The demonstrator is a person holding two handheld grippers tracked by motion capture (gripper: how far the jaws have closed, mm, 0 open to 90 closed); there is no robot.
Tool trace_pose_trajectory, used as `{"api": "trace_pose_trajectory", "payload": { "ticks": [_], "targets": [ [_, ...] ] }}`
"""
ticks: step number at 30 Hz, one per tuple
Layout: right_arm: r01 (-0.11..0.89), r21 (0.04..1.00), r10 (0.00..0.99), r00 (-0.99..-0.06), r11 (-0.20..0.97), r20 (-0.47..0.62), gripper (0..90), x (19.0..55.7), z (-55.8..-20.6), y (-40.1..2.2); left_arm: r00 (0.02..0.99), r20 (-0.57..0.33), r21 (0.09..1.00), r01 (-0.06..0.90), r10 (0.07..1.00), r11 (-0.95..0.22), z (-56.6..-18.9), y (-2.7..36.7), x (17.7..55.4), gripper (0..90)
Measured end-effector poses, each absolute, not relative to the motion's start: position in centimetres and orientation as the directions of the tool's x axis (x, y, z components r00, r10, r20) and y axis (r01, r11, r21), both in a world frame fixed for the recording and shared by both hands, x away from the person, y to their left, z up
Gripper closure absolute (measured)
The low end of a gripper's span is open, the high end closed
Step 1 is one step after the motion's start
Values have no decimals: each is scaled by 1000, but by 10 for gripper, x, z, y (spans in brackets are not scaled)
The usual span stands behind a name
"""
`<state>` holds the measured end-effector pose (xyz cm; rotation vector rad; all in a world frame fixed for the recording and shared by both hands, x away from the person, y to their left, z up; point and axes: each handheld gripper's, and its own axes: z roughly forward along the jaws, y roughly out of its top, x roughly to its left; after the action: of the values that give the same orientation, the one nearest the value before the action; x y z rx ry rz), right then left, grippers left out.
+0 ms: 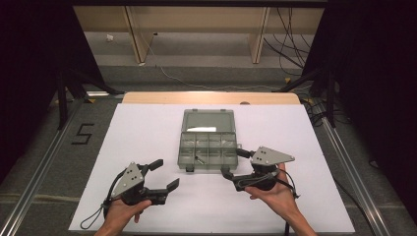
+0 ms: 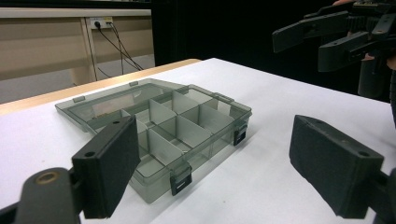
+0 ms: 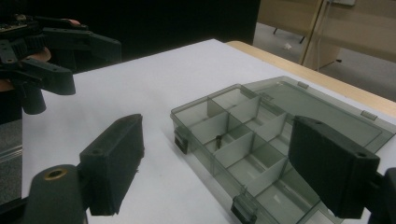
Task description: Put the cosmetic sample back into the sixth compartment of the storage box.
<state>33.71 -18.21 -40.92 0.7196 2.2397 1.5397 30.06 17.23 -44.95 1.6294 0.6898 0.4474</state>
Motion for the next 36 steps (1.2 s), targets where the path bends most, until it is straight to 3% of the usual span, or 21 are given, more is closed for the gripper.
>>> {"api": "trace_pose_trajectory", "payload": {
  "ticks": [36],
  "targets": [
    [243,949,628,-775,200,66,169,309,-426,-219,745,-91,979,188,661,-76,-450,173,301,159]
  ]
}}
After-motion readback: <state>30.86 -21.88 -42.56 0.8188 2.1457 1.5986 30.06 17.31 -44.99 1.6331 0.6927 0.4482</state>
